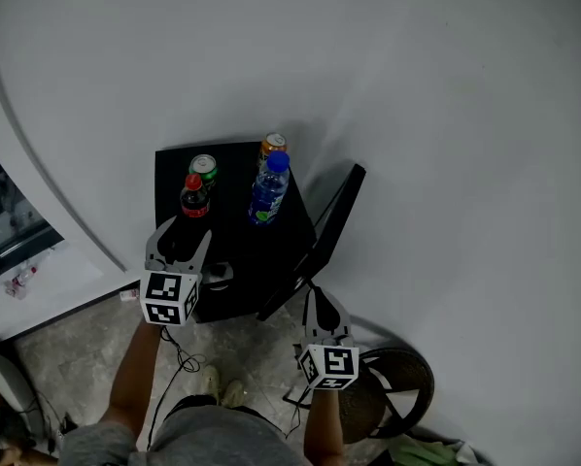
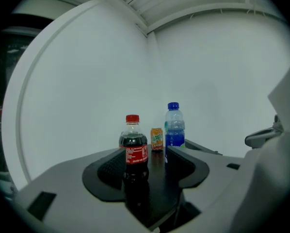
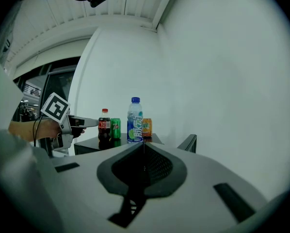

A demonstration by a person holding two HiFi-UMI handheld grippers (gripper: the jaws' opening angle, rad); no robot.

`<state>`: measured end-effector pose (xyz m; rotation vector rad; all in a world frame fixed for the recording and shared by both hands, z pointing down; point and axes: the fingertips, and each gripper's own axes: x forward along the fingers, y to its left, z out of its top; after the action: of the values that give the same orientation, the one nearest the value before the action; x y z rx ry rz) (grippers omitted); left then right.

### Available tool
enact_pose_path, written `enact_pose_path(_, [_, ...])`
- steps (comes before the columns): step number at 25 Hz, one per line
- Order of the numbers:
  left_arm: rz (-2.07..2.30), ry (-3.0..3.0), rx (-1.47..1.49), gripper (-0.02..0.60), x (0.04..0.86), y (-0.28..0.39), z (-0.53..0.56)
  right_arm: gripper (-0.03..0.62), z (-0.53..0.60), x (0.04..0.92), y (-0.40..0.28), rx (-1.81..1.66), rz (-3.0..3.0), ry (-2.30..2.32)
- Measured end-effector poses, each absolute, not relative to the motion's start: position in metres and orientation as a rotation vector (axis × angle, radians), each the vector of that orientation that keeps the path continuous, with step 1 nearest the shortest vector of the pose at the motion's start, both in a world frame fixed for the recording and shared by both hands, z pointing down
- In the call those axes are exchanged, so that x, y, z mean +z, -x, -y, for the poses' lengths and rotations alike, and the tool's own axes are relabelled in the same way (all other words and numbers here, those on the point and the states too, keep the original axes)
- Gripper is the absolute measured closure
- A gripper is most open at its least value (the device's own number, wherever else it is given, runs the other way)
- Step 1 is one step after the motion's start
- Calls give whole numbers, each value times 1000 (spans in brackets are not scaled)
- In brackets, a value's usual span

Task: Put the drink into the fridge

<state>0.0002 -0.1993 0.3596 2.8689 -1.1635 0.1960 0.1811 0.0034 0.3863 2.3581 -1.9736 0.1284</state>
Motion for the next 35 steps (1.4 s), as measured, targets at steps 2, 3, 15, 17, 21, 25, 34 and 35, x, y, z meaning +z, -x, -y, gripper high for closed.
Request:
enact_pose_path(2, [1167, -2867, 208, 314, 361, -4, 208, 569, 1, 386, -184, 129, 1958, -2366])
enact_pose_path(3, [1178, -2868, 215, 308, 361, -5, 212, 569, 3, 386, -185, 130, 1950, -2368])
enact_pose_path(15, [1163, -2837, 258, 275, 372, -15, 248, 569, 18, 392, -199, 165, 1870, -2428])
enact_pose_path(17, [1150, -2838, 259, 275, 373, -18, 251, 569, 19, 392, -200, 167, 1861, -2434])
enact_pose_path(21, [1138, -2843, 258, 276, 374, -20, 254, 569, 21, 393, -202, 174, 1853, -2451])
enact_pose_path(25, [1151, -2843, 273, 278, 377, -18, 259, 569, 21, 394, -201, 181, 1837, -2464])
enact_pose_path(34, [1131, -2865, 277, 305, 378, -18, 257, 569, 13, 395, -195, 171, 1795, -2496])
enact_pose_path(35, [1129, -2867, 274, 307, 378, -18, 257, 569, 12, 394, -194, 170, 1789, -2500])
